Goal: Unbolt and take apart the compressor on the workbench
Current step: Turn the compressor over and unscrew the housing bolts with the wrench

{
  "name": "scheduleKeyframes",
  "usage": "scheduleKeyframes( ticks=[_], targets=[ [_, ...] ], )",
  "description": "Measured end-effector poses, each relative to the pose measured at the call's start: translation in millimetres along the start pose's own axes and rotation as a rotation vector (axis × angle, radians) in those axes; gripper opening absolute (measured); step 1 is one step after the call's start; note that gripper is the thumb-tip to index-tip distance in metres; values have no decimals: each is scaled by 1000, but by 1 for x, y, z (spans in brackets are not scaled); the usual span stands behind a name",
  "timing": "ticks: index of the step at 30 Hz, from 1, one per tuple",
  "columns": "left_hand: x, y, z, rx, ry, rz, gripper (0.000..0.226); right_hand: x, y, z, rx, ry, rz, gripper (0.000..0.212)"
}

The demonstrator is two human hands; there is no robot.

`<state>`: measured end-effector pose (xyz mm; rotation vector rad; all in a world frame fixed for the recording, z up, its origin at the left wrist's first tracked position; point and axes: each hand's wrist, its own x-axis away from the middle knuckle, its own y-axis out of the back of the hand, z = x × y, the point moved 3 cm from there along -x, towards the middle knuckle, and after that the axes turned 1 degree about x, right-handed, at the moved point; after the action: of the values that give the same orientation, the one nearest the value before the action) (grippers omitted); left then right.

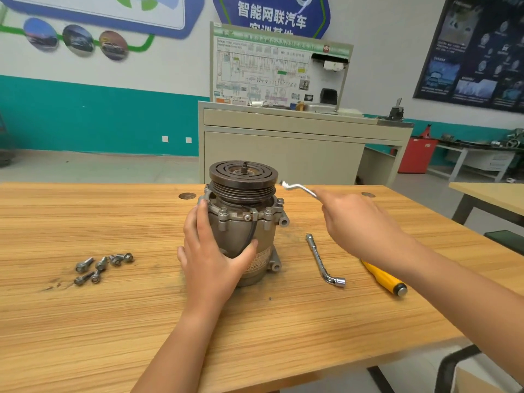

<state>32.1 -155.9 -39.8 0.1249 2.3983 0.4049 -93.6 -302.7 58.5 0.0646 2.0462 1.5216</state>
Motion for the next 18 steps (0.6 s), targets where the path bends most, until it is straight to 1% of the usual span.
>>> scheduleKeyframes(
  ticks=[2,7,10,13,15,17,18],
  targets=[
    [0,1,0,-6,-2,0,107,1,1,6,65,20,69,55],
    [1,1,1,-13,-8,1,107,3,13,23,331,130,142,65],
    [0,0,1,-11,-14,-9,107,5,16,31,404,165,202,66],
    [0,0,1,-10,-15,-13,107,2,18,33,463,190,215,67],
    [0,-1,1,-11,-15,-15,107,-2,22,34,543,268,207,63],
    [0,-1,1,-12,-19,-16,107,-8,25,30,614,335,187,45],
    [-1,-1,1,-12,-20,-15,107,-11,25,27,620,336,170,37]
  ],
)
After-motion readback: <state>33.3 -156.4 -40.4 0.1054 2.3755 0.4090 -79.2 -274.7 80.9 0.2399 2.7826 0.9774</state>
